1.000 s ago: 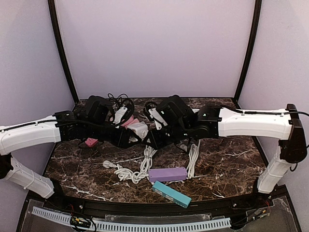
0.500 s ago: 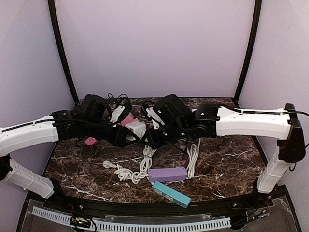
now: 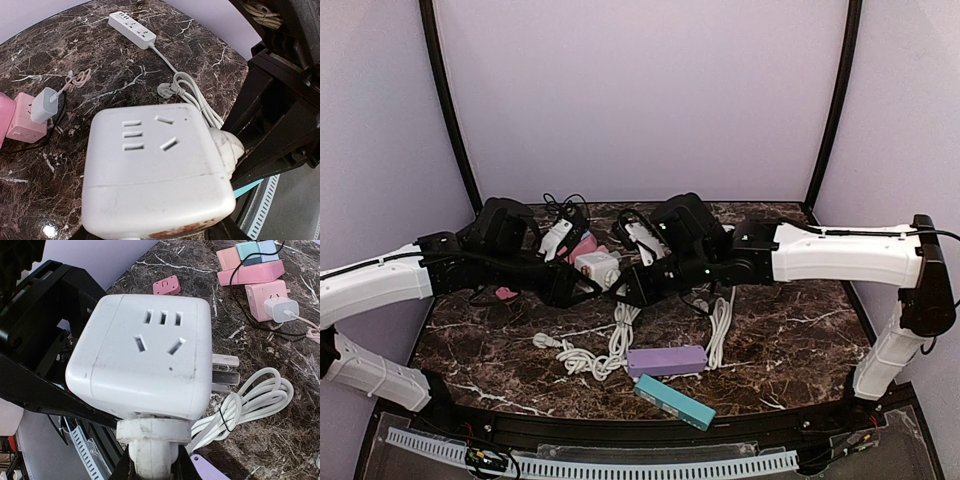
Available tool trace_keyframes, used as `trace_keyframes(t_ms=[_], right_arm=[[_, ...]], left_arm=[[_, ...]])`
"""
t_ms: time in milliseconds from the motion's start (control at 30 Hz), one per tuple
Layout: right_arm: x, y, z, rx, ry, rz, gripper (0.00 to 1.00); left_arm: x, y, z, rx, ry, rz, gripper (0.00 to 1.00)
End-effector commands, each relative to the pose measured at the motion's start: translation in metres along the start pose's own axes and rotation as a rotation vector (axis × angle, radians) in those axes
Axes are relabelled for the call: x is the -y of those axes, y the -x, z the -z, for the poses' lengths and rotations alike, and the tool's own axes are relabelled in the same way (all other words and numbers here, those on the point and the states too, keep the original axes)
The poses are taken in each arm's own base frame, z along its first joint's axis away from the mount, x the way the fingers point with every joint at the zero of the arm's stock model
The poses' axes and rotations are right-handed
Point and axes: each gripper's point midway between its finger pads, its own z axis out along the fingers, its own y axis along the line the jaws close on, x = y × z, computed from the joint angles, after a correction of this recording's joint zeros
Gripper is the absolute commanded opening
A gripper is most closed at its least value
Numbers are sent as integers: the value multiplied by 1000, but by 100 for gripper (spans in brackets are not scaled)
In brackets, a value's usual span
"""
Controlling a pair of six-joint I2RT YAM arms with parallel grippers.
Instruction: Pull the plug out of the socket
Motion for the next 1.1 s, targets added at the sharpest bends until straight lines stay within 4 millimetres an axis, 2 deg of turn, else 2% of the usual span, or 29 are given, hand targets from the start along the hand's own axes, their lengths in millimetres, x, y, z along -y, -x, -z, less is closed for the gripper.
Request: trace_keyframes(t_ms=[0,167,533,867,1067], right_arm=[[42,-1,19,-6,-141,-64,0],[45,2,23,20,-226,-31,0],[40,7,28,57,-421,90,0],[40,13,35,82,-480,128,0],[42,13,38,87,-483,124,0]], left_arm=[[-21,-19,15,-42,96,12,1],[-43,-21,19,-43,213,100,1],[-62,-22,20,-47,215,280,1],[-68,-24,13,-68,209,304,1],[-61,-19,13,-47,166,279,1]])
